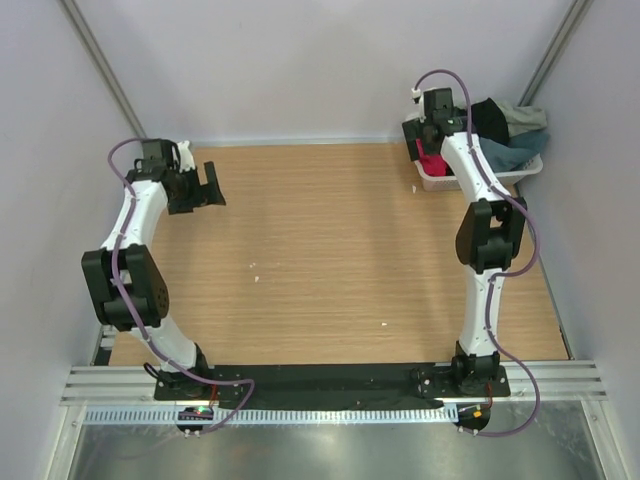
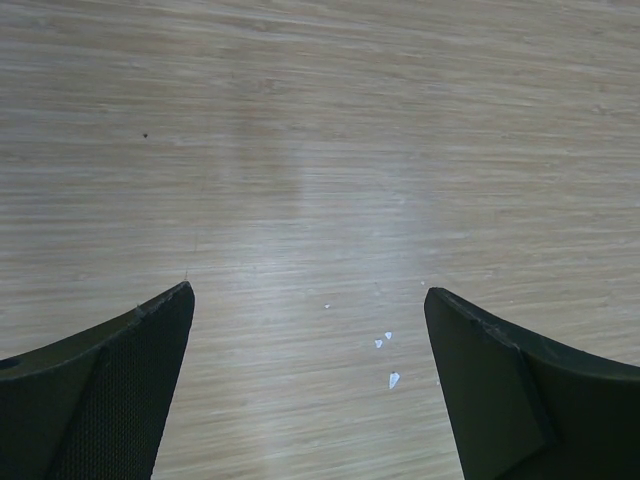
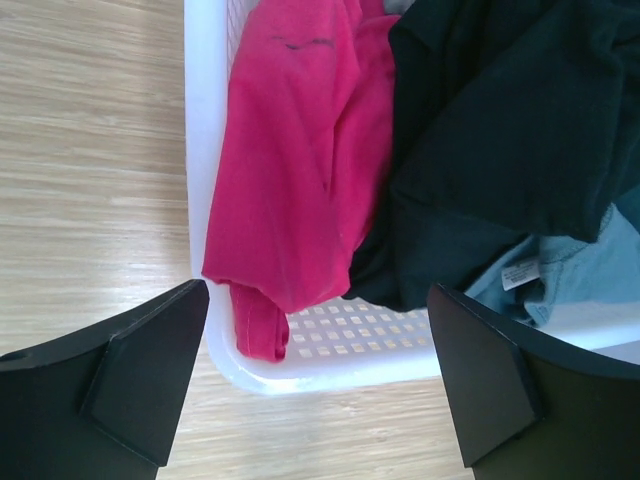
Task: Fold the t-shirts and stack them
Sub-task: Grab the tshirt from the pile
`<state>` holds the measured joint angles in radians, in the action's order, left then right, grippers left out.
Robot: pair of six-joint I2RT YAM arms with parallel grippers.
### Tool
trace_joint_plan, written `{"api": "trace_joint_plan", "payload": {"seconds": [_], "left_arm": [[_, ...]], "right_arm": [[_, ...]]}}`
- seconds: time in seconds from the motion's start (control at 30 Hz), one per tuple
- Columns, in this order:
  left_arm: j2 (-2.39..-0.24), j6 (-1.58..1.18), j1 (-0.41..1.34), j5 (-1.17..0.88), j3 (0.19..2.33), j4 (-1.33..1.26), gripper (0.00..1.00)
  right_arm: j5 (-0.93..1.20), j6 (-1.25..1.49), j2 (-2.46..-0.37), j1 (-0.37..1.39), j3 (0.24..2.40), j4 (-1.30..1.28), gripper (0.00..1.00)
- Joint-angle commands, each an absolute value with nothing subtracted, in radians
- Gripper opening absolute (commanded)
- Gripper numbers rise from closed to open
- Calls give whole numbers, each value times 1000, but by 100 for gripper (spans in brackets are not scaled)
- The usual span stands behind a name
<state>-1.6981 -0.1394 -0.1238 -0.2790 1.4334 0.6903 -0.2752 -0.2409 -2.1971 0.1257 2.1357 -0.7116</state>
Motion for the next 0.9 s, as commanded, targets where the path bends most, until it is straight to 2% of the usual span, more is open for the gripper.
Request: {"api": "trace_joint_plan", "payload": {"seconds": [0.0, 0.2, 0.3, 0.33, 0.43, 0.87], "left_arm": [[-1730, -118, -123, -294, 1465, 732, 98], [-1738, -111, -121, -308, 1457, 742, 98], [-1735, -100, -121, -305, 1457, 753, 97], [-1733, -100, -121, -305, 1456, 756, 97], [-1730, -98, -121, -304, 1450, 758, 97], [-1764, -138, -117, -336, 1431, 730, 97]], "right_arm": [[-282, -222, -2242, 130, 2193, -670, 97], [-218, -215, -2298, 112, 2266, -690, 91], [-202, -204, -2319, 101, 2289, -689, 82], [-204, -203, -2328, 100, 2292, -690, 76], [-203, -202, -2329, 97, 2293, -692, 68], [-181, -198, -2218, 92, 2227, -704, 69]]}}
